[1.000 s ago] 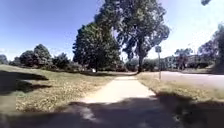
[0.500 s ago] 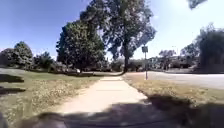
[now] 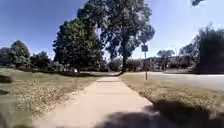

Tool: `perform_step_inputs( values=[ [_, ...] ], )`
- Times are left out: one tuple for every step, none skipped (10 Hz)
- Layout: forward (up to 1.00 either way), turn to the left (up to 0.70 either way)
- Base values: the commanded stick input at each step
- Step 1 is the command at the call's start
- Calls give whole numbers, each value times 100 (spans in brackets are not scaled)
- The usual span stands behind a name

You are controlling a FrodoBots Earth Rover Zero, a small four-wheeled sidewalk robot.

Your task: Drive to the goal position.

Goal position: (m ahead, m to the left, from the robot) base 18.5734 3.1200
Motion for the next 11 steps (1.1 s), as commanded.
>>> perform_step_inputs(
  values=[
    [85, 0],
    [85, 0],
    [85, 0],
    [85, 0],
    [85, 2],
    [85, 2],
    [85, 2],
    [85, 2],
    [85, 2],
    [85, 2],
    [85, 2]
  ],
)
